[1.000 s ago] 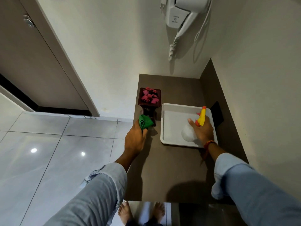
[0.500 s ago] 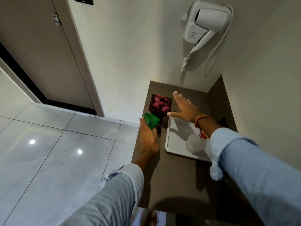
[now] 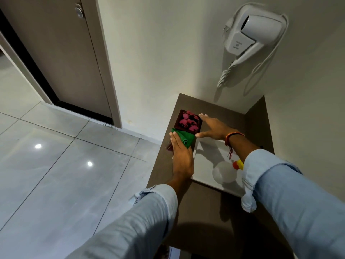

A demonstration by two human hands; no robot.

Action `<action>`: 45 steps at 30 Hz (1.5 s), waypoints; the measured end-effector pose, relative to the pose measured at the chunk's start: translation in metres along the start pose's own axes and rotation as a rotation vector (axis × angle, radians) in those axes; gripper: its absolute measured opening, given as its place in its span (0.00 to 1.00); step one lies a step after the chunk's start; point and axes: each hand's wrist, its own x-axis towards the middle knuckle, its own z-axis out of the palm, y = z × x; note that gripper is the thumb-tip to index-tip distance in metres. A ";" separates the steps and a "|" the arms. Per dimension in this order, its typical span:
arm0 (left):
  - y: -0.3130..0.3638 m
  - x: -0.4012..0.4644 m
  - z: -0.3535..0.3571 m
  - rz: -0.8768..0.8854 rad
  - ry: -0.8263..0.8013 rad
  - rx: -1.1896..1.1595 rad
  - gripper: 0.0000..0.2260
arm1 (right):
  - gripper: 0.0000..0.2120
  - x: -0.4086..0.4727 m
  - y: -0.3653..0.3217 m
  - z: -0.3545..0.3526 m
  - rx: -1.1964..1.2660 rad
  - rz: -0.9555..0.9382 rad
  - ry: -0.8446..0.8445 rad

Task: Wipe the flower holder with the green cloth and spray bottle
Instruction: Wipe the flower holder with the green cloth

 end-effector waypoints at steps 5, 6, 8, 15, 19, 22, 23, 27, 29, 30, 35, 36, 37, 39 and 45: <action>0.000 -0.004 0.005 -0.004 -0.063 0.113 0.38 | 0.46 -0.003 -0.004 0.002 0.005 -0.012 0.023; -0.002 -0.005 0.006 -0.003 -0.076 0.151 0.38 | 0.46 -0.003 -0.004 0.003 0.011 -0.016 0.026; -0.005 -0.008 0.009 0.041 -0.117 0.260 0.38 | 0.46 -0.004 -0.004 0.003 0.020 -0.016 0.036; -0.032 -0.015 0.021 0.271 -0.327 0.449 0.37 | 0.46 -0.002 -0.003 0.003 0.002 -0.021 0.022; -0.036 -0.017 0.013 0.042 -0.169 0.330 0.30 | 0.47 -0.003 -0.001 0.003 -0.003 -0.025 0.009; -0.046 -0.007 0.004 -0.069 0.083 0.252 0.28 | 0.47 -0.003 -0.001 0.004 -0.009 -0.023 0.012; -0.048 -0.002 0.005 -0.063 0.090 0.197 0.28 | 0.47 -0.002 -0.001 0.003 -0.012 -0.023 0.012; -0.026 0.017 0.019 -0.092 0.070 -0.084 0.32 | 0.47 -0.001 -0.001 0.003 -0.029 -0.021 0.011; -0.016 0.019 0.029 -0.047 0.028 0.007 0.28 | 0.48 0.000 0.000 0.002 -0.037 -0.022 0.002; -0.013 0.017 0.033 -0.037 -0.005 0.113 0.29 | 0.48 0.000 -0.001 0.002 -0.040 -0.022 0.000; -0.025 0.003 0.041 -0.033 -0.162 0.333 0.37 | 0.48 0.000 0.000 0.001 -0.042 -0.037 0.001; -0.028 0.000 0.039 0.023 -0.208 0.405 0.38 | 0.48 0.000 0.001 0.001 -0.045 -0.038 0.001; -0.034 -0.002 0.036 0.090 -0.252 0.456 0.39 | 0.48 0.000 0.001 0.002 -0.048 -0.038 0.000; -0.042 -0.010 0.027 0.205 -0.324 0.549 0.42 | 0.48 0.000 0.002 0.002 -0.047 -0.037 -0.002; -0.046 -0.011 0.001 -0.126 -0.061 0.338 0.34 | 0.47 -0.001 0.003 0.002 -0.048 -0.044 -0.004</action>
